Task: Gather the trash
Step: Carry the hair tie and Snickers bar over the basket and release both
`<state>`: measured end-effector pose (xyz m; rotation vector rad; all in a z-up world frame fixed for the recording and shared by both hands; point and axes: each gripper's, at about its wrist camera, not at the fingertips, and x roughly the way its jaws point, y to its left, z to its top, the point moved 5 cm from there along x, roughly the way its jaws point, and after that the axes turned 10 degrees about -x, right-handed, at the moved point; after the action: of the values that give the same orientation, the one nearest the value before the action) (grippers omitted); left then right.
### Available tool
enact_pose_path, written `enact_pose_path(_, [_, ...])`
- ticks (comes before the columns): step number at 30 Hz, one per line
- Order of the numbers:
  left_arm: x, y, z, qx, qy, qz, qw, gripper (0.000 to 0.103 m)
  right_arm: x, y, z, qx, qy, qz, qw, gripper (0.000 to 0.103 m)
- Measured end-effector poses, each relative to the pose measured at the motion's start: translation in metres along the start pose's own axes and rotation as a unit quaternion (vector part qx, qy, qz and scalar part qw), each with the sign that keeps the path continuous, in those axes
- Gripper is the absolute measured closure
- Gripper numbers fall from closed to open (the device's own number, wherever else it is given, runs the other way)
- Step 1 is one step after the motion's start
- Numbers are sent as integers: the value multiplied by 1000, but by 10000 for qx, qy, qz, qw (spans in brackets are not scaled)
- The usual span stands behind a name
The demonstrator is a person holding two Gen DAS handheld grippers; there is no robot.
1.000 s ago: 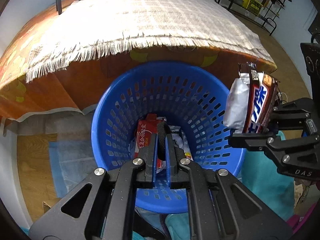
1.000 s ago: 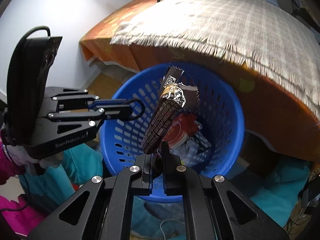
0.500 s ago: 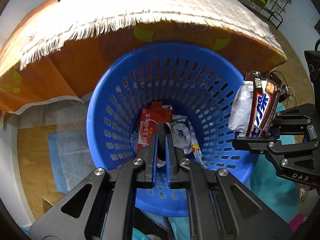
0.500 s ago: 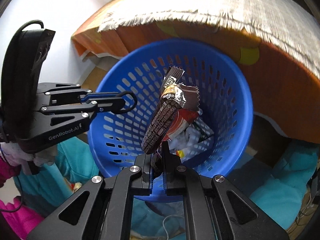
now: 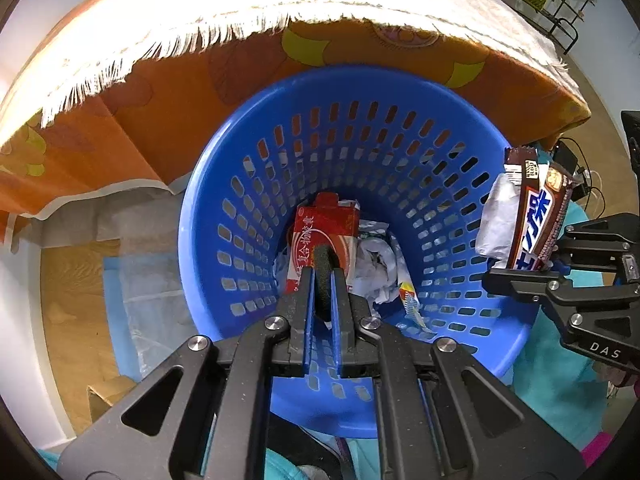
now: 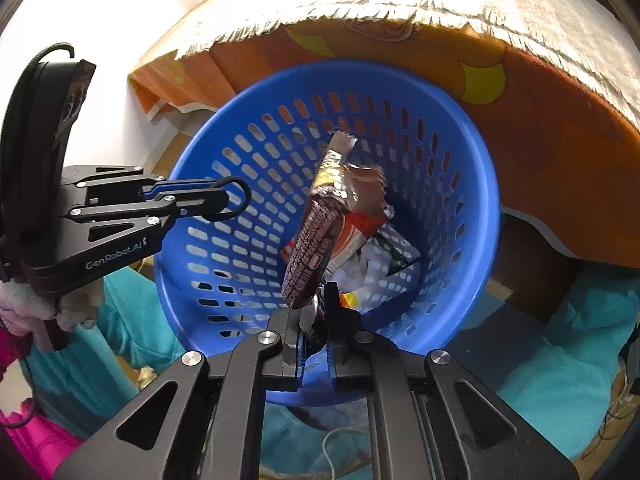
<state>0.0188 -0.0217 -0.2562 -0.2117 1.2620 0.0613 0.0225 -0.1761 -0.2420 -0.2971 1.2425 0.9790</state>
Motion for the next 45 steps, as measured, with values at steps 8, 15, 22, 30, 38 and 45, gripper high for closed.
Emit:
enact_pose_path(8, [-3,4,1,-55,-87,79,9999,58,-1,-5,-1,39,5,-87,10000,68])
enact_pose_path(15, [-7,6,3,-129,-157,152,9997,34,-7,-6,0,68,-32,-241,9997,61])
enact_pose_path(22, [-10,7,6,-198,-216,150,9995,29,-14,-11,2,159,-103,-429,9989,43])
enact_pose_path(30, [-16,7,7,-208,-283,132,9993,28,-23,-17,6,288,-196,-619,9975,42])
enact_pose_path(38, [-36,3,12,-235,-467,60,9986,28,-40,-20,11,372,-323,-903,9947,41])
enact_pose_path(45, [-67,-3,18,-235,-741,1,9970,28,-68,-23,21,444,-603,-1076,9914,41])
